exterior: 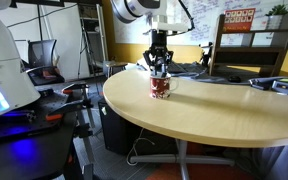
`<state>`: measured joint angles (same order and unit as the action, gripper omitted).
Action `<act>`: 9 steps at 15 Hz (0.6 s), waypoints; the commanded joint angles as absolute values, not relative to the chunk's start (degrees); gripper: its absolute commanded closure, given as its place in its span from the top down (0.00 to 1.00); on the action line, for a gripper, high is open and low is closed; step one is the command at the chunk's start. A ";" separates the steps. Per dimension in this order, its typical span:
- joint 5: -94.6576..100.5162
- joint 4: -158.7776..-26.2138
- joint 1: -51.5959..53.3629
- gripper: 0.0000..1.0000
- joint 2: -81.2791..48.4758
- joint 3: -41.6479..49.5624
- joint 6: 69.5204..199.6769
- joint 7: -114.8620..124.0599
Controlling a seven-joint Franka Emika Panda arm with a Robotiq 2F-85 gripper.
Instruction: Take the marker from the cup and put it on the table
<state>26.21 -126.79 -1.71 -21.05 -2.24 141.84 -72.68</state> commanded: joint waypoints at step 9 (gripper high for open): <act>35.19 -123.62 0.65 0.02 -25.49 0.57 141.72 -65.25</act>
